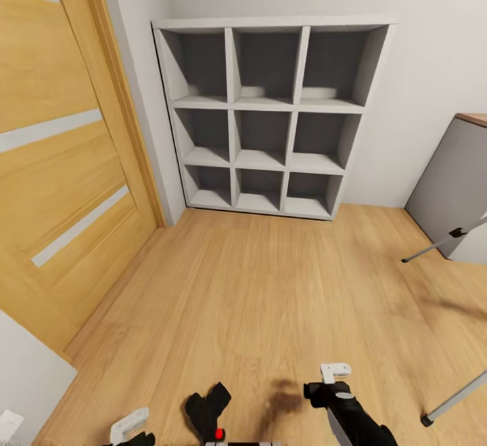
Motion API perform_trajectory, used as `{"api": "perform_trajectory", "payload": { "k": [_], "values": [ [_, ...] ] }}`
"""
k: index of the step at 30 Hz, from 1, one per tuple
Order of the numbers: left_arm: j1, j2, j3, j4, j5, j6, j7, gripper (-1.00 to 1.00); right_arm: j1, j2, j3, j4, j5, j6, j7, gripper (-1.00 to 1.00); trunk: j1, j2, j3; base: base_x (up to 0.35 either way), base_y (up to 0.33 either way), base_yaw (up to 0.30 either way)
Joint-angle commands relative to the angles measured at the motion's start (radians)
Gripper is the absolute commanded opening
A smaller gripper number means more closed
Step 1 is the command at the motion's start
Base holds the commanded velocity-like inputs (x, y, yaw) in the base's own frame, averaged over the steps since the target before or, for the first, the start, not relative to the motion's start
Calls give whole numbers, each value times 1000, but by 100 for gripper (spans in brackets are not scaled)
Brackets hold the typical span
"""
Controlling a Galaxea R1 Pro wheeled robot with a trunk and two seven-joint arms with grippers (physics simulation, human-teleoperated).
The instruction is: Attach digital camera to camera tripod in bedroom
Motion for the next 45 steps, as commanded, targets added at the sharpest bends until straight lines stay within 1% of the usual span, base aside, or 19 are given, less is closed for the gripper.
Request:
{"api": "perform_trajectory", "payload": {
  "k": [1,4,6,10,11,12,13,17,24,25,27,32,36,45],
  "values": [
    [0,1,5,-26,10,10,6,100,0,1,-2,-35,7,25,-2,100,0,-1,-5,0,0,0],
    [0,5,17,-105,9,37,6,100,0,0,-3,-139,2,98,-1,100,2,-1,-17,0,0,0],
    [0,7,21,-165,8,69,6,100,0,0,-5,-211,-1,159,-1,100,2,-2,-24,0,0,0],
    [0,12,29,-287,9,158,6,100,0,0,-8,-349,-5,275,3,100,4,-3,-40,0,0,0],
    [0,14,34,-346,9,201,6,100,0,1,-8,-409,-7,323,11,100,5,-3,-44,0,0,0],
    [0,14,34,-346,9,201,6,100,0,1,-8,-409,-7,323,11,100,5,-3,-47,0,0,0],
    [0,14,40,-402,9,238,6,100,0,1,-8,-459,-7,361,23,100,6,-3,-51,0,0,0],
    [0,16,54,-497,7,285,6,100,0,1,-7,-527,-8,419,56,100,7,-4,-67,0,0,0],
    [0,29,79,-603,1,313,6,100,0,-1,-10,-571,-7,505,107,100,11,-6,-94,0,0,0],
    [0,36,83,-637,-1,316,6,100,0,-5,-9,-577,-6,526,117,100,11,-6,-98,0,0,0],
    [0,41,86,-665,-1,318,6,100,0,-9,-9,-579,-5,537,122,100,12,-7,-105,0,0,0],
    [0,45,88,-695,-3,320,6,100,0,-17,-8,-575,-4,545,128,100,14,-8,-125,0,0,0],
    [0,43,89,-706,-5,322,7,100,0,-17,-7,-572,-5,542,129,100,16,-9,-140,0,0,0],
    [0,45,91,-708,-2,323,6,100,0,-18,-8,-568,-10,539,129,100,20,-11,-175,0,0,0]
  ]
}}
